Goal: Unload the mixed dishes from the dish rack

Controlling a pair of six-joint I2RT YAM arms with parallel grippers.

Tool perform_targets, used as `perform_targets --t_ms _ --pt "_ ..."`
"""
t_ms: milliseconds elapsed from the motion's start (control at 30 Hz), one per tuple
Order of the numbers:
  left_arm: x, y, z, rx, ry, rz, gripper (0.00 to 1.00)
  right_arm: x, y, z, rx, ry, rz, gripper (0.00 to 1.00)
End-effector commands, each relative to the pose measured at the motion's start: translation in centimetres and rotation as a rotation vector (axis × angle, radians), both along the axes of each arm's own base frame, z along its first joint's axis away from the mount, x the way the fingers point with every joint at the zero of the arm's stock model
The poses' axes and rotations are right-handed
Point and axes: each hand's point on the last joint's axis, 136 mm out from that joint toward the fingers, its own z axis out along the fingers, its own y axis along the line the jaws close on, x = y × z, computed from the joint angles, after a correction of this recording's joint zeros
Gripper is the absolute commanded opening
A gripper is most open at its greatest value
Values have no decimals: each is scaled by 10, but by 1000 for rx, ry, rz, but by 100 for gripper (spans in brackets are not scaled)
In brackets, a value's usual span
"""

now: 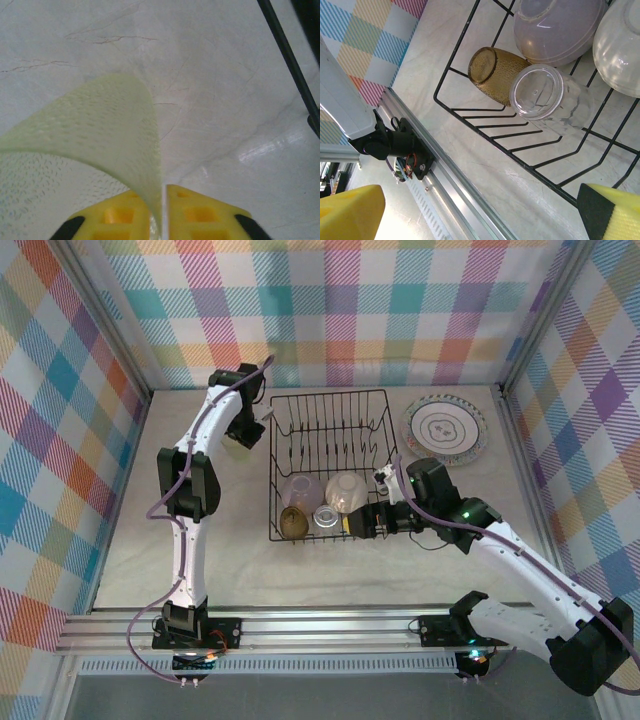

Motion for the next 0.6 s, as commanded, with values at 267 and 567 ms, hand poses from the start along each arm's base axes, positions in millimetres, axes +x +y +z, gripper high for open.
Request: perform_targets --t_ms 267,567 --pt "9 -1 51 0 -145 25 100 2 3 13 7 -41 4 99" --pt "14 21 125 61 -381 123 100 9 -1 10 -29 -61 -30 99"
